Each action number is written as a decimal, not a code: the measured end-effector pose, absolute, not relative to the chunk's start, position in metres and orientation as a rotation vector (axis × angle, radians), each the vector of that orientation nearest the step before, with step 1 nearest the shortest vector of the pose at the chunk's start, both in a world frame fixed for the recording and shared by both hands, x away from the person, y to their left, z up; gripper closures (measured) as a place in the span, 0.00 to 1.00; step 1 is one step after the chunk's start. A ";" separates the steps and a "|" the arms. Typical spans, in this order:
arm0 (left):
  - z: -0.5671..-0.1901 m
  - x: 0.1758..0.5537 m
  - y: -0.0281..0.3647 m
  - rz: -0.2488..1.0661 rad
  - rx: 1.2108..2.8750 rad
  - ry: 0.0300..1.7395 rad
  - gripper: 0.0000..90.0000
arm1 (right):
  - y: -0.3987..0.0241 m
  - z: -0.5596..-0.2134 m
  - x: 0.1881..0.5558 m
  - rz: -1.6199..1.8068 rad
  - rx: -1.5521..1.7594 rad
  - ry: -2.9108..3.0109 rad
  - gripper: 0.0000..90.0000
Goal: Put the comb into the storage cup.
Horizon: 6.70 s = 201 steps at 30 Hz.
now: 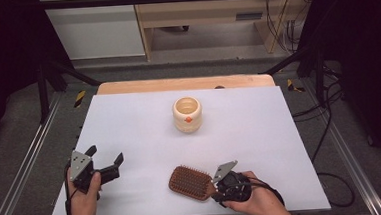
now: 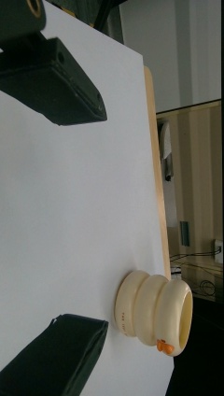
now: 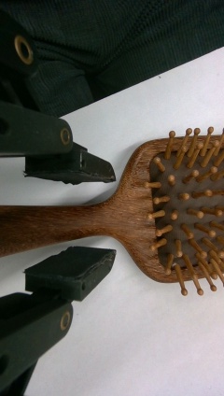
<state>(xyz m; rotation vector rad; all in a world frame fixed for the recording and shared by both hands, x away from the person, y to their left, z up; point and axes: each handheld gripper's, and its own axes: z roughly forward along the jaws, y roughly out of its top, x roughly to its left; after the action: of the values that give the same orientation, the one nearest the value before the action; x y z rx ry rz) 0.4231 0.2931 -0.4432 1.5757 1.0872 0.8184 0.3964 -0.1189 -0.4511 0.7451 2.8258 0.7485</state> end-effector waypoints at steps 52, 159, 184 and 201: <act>-0.443 0.422 0.289 0.813 1.584 1.070 0.03 | -0.109 -0.453 0.408 0.591 0.644 2.928 0.81; -0.386 0.461 0.141 0.084 1.320 0.943 0.28 | -0.113 -0.427 0.416 1.355 0.748 2.181 0.81; -0.387 0.461 0.136 0.056 1.280 0.997 0.54 | -0.111 -0.430 0.416 1.362 0.762 2.195 0.81; -0.378 0.461 0.126 0.055 1.295 0.991 0.58 | -0.114 -0.432 0.420 1.390 0.794 2.200 0.81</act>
<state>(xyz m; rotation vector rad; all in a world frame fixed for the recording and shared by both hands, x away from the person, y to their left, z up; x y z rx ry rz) 0.4607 0.1262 -0.3782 1.2949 0.9912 0.0550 0.4199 -0.1141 -0.4323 0.7938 2.1996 1.3903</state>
